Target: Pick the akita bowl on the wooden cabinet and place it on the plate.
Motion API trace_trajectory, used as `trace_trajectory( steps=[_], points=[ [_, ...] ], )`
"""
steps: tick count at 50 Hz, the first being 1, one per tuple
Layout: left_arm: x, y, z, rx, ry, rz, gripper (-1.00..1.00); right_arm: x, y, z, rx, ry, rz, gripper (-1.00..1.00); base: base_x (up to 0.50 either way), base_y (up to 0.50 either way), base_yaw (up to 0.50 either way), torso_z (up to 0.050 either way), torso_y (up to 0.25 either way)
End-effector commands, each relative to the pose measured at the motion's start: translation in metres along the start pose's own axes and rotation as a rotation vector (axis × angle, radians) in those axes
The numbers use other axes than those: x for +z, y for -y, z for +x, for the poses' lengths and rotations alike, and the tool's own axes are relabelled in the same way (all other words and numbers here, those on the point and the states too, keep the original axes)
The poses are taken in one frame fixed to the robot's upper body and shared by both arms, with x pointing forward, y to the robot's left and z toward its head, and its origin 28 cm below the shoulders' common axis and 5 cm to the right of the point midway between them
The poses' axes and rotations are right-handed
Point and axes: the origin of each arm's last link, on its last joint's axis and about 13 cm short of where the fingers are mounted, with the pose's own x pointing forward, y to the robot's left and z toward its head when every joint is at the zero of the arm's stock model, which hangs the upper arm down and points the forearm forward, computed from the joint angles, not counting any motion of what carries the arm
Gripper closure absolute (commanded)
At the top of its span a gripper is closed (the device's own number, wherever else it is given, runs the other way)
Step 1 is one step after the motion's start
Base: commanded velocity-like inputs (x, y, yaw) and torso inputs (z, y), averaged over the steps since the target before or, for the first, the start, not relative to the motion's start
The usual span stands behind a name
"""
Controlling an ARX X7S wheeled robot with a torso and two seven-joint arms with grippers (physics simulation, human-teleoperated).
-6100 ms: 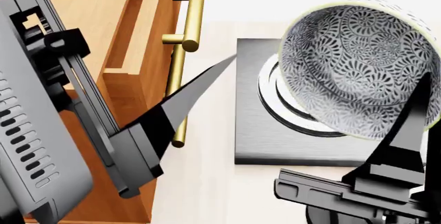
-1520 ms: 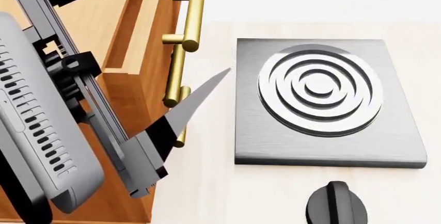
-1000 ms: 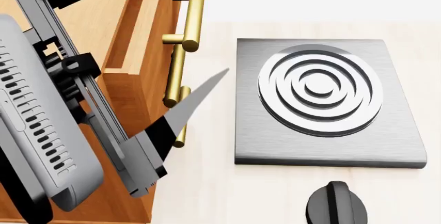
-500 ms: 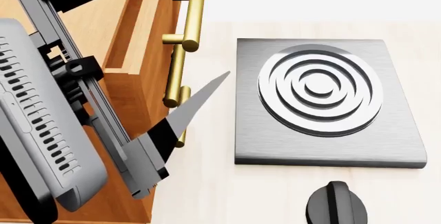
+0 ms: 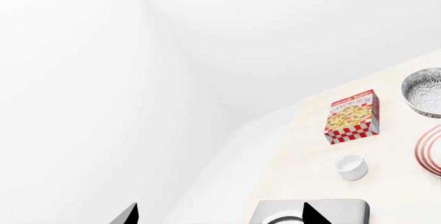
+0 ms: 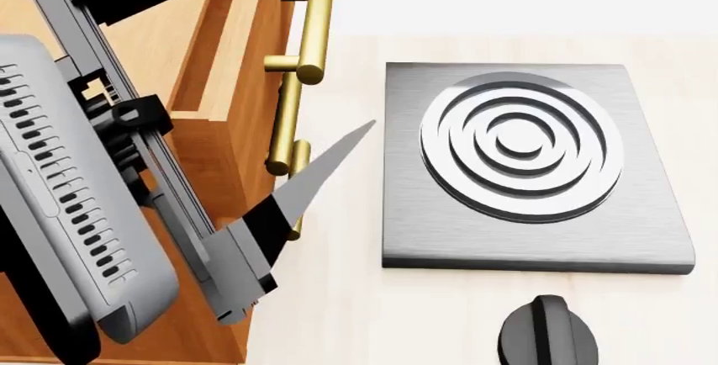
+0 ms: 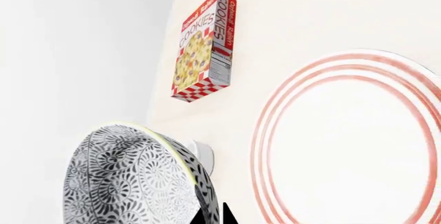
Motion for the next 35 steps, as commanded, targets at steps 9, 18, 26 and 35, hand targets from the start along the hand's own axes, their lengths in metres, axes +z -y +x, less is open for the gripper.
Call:
trace_trajectory(
  steps=[9, 18, 26, 35],
  points=[
    [-0.002, 0.001, 0.000, -0.003, -0.002, -0.004, -1.00, 0.001, 0.017, 0.010, -0.024, 0.025, -0.001, 1.00, 0.00, 0.00, 0.00, 0.001, 0.000],
    [-0.004, 0.002, 0.000, -0.002, -0.002, -0.008, -1.00, -0.003, 0.023, 0.016, -0.043, 0.015, -0.006, 1.00, 0.00, 0.00, 0.00, 0.000, 0.000],
    [-0.004, 0.002, 0.000, -0.003, -0.002, -0.008, -1.00, -0.003, 0.030, 0.019, -0.059, 0.015, -0.006, 1.00, 0.00, 0.00, 0.00, 0.000, 0.001],
    [-0.004, 0.002, 0.000, -0.003, -0.001, -0.010, -1.00, -0.005, 0.036, 0.023, -0.080, 0.017, -0.005, 1.00, 0.00, 0.00, 0.00, 0.000, 0.000]
  ],
)
